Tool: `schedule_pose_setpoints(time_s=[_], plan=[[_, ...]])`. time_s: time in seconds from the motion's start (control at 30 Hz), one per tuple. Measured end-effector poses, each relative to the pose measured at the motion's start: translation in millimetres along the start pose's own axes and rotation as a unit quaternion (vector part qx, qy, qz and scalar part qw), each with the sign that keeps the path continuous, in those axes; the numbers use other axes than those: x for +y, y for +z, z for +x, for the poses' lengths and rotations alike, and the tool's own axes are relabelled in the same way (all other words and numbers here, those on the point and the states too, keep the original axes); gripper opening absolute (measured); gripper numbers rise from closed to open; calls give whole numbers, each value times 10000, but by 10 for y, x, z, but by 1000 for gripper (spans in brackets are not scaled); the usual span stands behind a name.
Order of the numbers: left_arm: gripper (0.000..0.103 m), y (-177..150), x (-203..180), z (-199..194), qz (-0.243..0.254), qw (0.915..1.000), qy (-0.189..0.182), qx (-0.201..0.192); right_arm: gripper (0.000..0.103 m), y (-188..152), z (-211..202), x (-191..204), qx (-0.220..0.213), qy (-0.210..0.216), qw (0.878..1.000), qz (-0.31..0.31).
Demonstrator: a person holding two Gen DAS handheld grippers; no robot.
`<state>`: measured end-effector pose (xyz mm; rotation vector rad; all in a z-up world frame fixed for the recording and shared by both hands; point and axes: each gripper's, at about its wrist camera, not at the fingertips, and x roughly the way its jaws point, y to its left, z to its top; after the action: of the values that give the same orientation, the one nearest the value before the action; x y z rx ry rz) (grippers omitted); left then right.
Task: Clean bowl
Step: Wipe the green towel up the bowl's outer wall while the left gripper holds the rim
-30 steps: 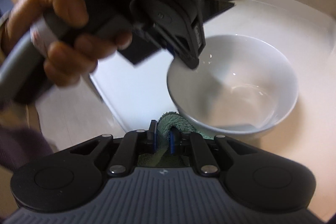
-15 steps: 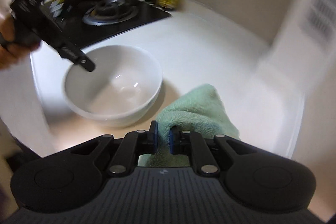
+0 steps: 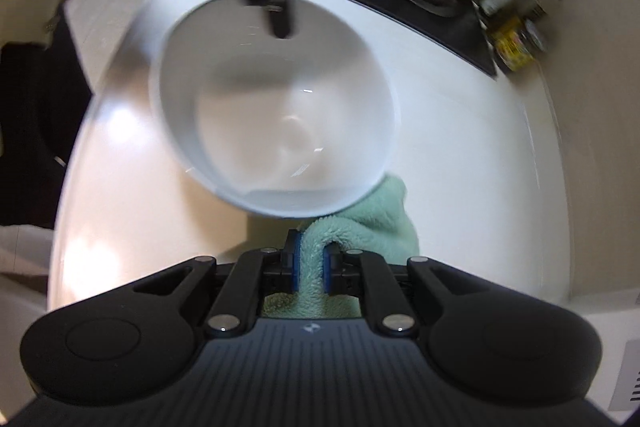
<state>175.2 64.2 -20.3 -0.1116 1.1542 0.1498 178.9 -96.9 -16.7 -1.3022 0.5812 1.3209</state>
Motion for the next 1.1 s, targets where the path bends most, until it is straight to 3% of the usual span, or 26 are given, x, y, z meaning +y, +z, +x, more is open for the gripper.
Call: schedule_pose_setpoints(time_s=[0.17,0.33,0.53,0.7,0.83,0.93,0.97,1.03,1.1], plan=[[10,-1,-22,-2,-72,10000,40,2,8,10,-101,333,-24,-107,9994,343],[10,-14,-32,-5,-101,9999,72,-15,8,72,-208,660,-277,-115,9907,1330],[10,-53,-71,-12,-7,9998,177,-71,8,256,-153,968,-833,-133,9658,2452],[8,-61,-15,-17,-152,9999,82,1,8,400,-73,989,-1122,-135,9506,2891],[8,-94,21,-25,-319,9994,-85,114,7,229,-276,910,-1453,-130,9185,3675],[12,-131,-10,-32,-332,9993,-101,137,7,0,-420,769,-1276,-511,8911,4326],[12,-138,-26,-33,-311,9994,-96,129,7,-127,-488,630,-1149,-792,8732,4669],[12,-146,-46,-32,-295,9994,-109,133,8,-267,-528,334,-954,-1231,8494,5042],[12,-137,-53,-33,-300,9993,-152,173,8,-284,-482,111,-833,-1415,8400,5171]])
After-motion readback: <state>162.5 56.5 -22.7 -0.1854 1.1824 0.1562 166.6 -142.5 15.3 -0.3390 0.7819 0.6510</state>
